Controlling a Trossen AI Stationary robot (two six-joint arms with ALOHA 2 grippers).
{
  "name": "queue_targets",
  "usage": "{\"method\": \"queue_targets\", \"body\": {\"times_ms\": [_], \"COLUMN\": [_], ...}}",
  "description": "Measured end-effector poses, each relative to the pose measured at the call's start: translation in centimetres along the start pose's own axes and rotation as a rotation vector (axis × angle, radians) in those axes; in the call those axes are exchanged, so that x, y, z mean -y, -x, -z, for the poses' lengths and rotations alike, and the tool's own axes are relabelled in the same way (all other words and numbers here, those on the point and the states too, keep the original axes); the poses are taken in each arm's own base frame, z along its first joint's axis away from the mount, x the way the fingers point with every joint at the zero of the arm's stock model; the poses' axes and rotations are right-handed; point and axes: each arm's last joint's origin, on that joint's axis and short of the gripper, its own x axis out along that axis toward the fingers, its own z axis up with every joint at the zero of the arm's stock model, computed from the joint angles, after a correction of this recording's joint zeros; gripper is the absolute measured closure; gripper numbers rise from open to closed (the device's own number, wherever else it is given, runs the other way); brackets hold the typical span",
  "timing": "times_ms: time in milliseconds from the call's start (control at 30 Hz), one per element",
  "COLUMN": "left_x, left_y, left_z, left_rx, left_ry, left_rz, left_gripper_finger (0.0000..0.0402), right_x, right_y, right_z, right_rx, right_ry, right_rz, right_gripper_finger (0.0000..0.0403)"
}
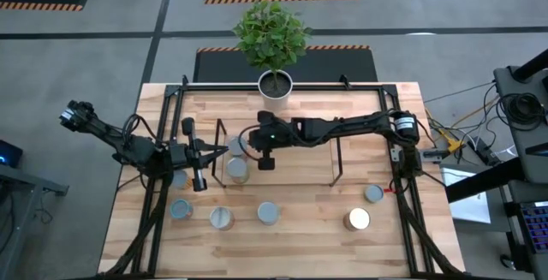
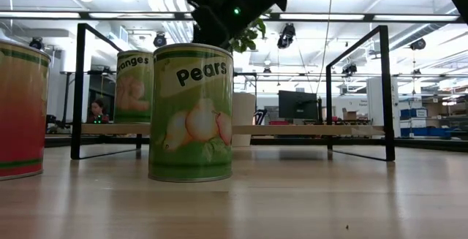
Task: Pick and place cans onto a shelf
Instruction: Put the canned green beans on the shelf
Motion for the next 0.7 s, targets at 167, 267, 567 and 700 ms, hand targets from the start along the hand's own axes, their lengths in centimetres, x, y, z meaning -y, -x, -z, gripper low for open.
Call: {"method": "queue_targets", "body": {"times_ms": [167,267,567,700], "left_x": [0.0,0.0,0.0,0.0], "left_y": [0.0,0.0,0.0,0.0], "left_z": [0.0,0.0,0.0,0.0], "left_rx": [0.0,0.0,-0.001,0.0], "left_ry": [0.0,0.0,-0.001,0.0], "left_rz": [0.0,0.0,0.0,0.0], "left_gripper_finger": [0.04,0.04,0.04,0.04], "right_x": [0.3,0.4,0.0,0.2], "right_y": [-0.2,-0.5,-2.5,-2.6], "right_z": [-0.9,-1.3,-0.7,-0.7], "right_rx": [0.114,0.177,0.23,0.229], "right_ry": [0.001,-0.002,0.019,0.019], "right_rz": [0.026,0.015,0.007,0.011], "right_gripper_finger": [0.039,0.039,0.039,0.039]}}
